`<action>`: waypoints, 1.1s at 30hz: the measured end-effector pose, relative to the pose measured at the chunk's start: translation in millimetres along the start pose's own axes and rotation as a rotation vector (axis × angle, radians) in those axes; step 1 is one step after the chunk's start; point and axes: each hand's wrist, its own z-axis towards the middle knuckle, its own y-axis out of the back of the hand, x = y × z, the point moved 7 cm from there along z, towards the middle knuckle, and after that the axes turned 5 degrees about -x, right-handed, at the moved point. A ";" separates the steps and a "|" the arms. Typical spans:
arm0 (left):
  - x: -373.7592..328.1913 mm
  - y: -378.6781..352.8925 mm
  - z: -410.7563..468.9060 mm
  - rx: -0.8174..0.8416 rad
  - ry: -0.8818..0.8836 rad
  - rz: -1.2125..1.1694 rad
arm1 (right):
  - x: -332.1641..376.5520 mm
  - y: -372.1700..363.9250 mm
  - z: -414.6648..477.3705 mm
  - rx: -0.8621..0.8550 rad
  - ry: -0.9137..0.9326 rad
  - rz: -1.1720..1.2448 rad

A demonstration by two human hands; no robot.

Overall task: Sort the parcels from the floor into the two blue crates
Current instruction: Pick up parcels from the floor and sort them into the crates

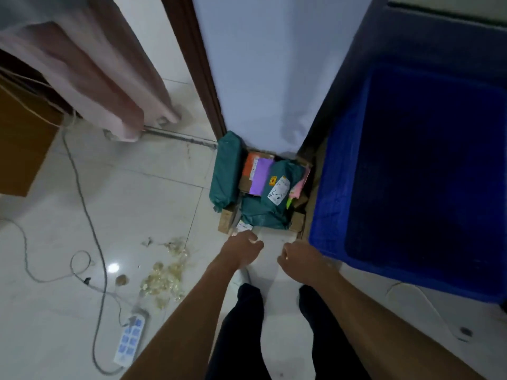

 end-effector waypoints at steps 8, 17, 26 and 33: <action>37.7 -41.0 160.8 0.051 0.029 -0.147 | -21.3 -96.3 142.2 0.131 -0.216 0.257; 65.5 -119.9 315.5 0.071 -0.040 -0.188 | -63.7 -187.4 280.8 0.016 -0.442 0.496; 56.0 -138.9 459.8 0.024 -0.077 -0.252 | -124.9 -201.3 397.3 -0.288 -0.709 0.858; 50.9 -170.9 504.4 -0.016 -0.113 -0.595 | -142.3 -227.1 427.3 -0.286 -0.750 1.145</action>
